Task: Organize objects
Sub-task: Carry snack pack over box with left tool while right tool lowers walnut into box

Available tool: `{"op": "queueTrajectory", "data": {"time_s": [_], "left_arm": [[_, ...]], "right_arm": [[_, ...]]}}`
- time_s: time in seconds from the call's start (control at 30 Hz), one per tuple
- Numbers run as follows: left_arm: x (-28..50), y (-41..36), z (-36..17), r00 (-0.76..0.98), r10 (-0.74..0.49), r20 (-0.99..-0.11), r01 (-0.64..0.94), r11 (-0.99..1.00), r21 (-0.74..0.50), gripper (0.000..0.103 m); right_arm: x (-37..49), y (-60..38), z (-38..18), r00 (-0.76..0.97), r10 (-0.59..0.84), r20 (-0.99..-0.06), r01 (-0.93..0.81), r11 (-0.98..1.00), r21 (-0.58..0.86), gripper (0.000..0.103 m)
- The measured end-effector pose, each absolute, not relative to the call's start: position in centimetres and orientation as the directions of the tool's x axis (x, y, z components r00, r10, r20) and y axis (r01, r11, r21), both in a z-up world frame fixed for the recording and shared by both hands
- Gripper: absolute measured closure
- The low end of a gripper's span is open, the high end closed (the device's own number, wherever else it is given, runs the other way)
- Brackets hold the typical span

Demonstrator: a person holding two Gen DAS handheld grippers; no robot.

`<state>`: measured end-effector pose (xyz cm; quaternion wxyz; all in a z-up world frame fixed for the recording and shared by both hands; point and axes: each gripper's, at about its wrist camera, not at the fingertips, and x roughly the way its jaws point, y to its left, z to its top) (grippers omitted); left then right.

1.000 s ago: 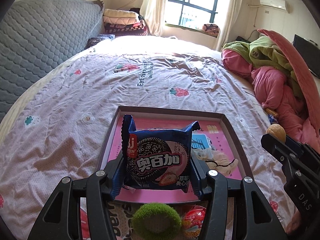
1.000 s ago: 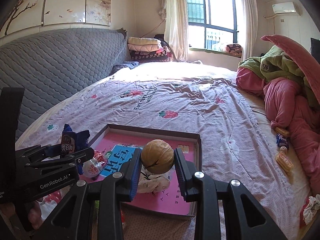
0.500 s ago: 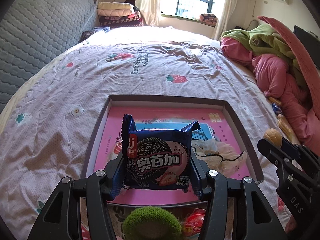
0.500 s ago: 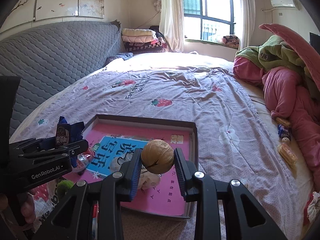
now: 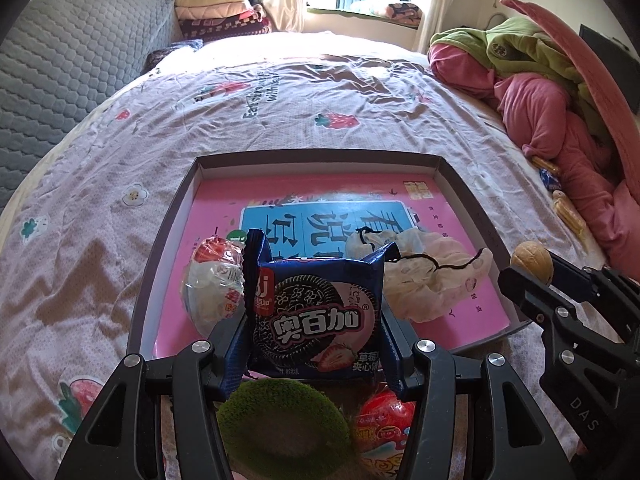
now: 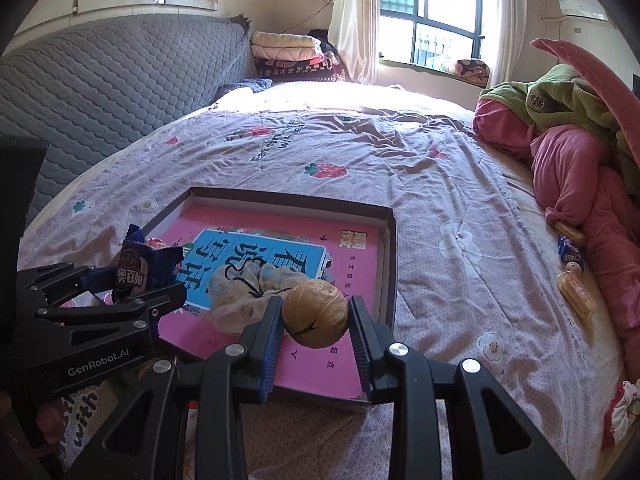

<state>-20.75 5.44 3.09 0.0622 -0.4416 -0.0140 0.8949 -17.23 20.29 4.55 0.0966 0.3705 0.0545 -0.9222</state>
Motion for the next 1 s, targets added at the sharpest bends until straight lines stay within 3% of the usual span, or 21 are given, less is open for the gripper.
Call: {"op": "queueTrajectory", "data": {"time_s": [0.5, 1.0], "left_arm": [[-21.4, 6.0, 1.7, -0.565, 0.125, -0.815, -0.111, -0.991, -0.075, 0.046], [-22.8, 7.3, 0.5, -0.541, 0.122, -0.832, -0.128, -0.99, -0.062, 0.046]], "right_arm": [[-18.3, 20.3, 1.3, -0.632, -0.129, -0.764, 0.219, -0.976, -0.016, 0.07], [-19.1, 19.3, 0.2, -0.62, -0.129, -0.774, 0.231, -0.973, -0.023, 0.07]]}}
